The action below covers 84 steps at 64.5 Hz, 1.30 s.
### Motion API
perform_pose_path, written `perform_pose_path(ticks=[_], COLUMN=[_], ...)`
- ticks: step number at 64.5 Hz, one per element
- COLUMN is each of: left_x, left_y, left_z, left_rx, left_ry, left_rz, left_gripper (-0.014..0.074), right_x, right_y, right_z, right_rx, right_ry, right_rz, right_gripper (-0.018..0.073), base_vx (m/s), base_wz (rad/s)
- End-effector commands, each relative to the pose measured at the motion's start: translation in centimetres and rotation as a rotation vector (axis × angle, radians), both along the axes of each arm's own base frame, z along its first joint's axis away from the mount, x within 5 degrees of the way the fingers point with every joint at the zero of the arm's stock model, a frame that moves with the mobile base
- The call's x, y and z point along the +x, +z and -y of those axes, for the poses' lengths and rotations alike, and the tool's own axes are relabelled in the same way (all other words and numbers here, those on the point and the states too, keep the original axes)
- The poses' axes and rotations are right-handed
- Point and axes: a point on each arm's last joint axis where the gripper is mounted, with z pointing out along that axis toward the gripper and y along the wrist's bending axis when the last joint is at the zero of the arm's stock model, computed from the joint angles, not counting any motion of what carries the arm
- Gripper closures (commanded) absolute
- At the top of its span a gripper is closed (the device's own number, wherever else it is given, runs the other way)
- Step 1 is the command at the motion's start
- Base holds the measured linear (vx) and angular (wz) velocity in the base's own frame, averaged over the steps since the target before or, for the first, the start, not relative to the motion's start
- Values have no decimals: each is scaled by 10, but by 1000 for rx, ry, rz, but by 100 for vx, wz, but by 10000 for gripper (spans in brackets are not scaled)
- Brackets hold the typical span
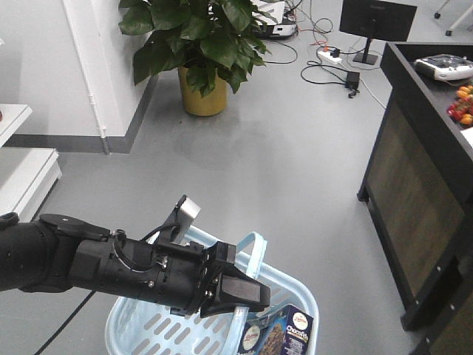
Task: Left arm holds basket, right arm returns cookies
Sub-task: 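Turn the base past the potted plant, keeping the basket in the left gripper, then drive to the snack shelf, right gripper facing the lower shelf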
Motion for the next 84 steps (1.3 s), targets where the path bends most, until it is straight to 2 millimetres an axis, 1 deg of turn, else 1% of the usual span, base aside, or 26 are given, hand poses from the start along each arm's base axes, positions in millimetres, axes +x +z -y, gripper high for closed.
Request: perform_pose_path(ticks=[1,38,84], left_x=[-1,-1,-1], left_y=[29,29,29], left_z=[3,3,3], left_rx=[-127,-127,-127], left_ry=[-4,-4,-4], left_rz=[32,32,31], left_gripper=[603,603,603], right_x=[-1,-1,-1], right_y=[7,7,7], right_z=[0,0,0], right_rx=[-6,-6,-6], right_ry=[3,3,3], right_rz=[81,81,81], right_gripper=[568,568,568], base_vx=[34,34,27], base_wz=[11,12,52])
